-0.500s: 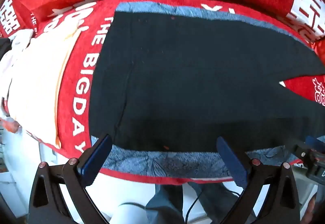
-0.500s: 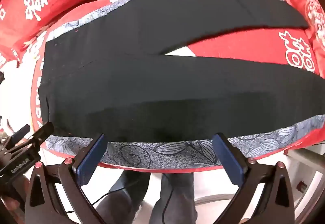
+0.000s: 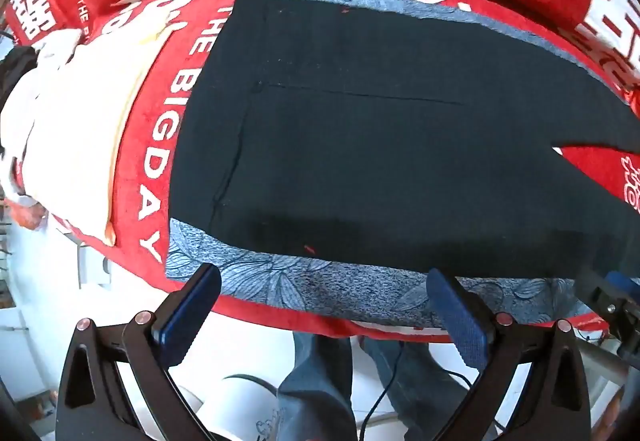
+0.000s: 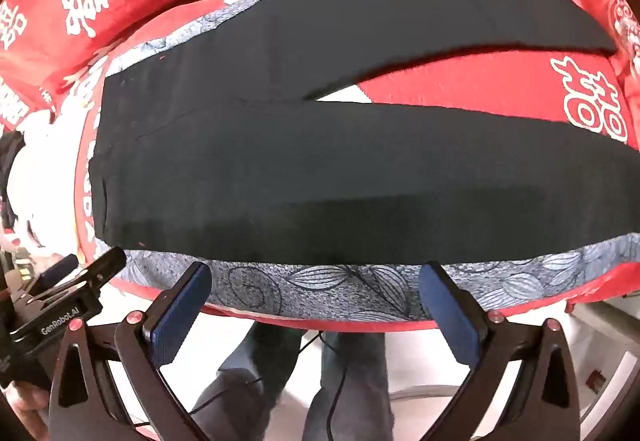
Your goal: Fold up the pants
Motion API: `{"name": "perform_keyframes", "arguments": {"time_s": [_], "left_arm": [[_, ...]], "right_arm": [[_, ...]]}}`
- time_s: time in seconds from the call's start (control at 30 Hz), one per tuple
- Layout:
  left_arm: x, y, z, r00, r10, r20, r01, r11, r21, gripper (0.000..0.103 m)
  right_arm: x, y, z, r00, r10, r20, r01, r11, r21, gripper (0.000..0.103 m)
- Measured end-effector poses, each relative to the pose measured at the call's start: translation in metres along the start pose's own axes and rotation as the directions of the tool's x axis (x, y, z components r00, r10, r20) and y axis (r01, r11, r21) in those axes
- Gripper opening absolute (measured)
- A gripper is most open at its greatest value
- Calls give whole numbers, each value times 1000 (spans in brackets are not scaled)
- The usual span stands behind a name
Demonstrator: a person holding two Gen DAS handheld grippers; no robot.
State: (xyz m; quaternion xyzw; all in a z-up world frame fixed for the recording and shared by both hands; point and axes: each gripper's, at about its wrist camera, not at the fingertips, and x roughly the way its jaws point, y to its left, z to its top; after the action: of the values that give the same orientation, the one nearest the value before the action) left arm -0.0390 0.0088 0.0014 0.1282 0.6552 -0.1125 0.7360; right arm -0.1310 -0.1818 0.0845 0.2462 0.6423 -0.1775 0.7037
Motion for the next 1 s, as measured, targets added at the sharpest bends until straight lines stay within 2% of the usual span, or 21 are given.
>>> {"name": "perform_keyframes", "arguments": {"time_s": [0.1,0.27,0.43,0.53,0.83,1.0], "left_arm": [[-2,-5,0,999,-33,-24,33,999,-8,103],[-6,-10,-4,998,-69,14,69,998,-11,103],[-7,-12,-4,994,-108,27,107,994,29,103],[-4,-12,-4,995,-94,14,93,995,40,103],[-1,5,-6,1000,14,20,-15,998,56,103],[2,9,-6,1000,8,-1,-8,998,61,103]], "right_arm": [[-1,-2,-8,1000,-3,1,3,1000,-6,103],[2,-1,-5,1000,-3,3,3,1000,6,103],[5,-1,-2,1000,-5,11,5,1000,17,103],[4,1,-2,1000,-11,16,11,1000,29,103],[9,0,1,999,-34,5,34,999,33,103],[11,4,1,999,-44,-2,44,999,31,103]]}}
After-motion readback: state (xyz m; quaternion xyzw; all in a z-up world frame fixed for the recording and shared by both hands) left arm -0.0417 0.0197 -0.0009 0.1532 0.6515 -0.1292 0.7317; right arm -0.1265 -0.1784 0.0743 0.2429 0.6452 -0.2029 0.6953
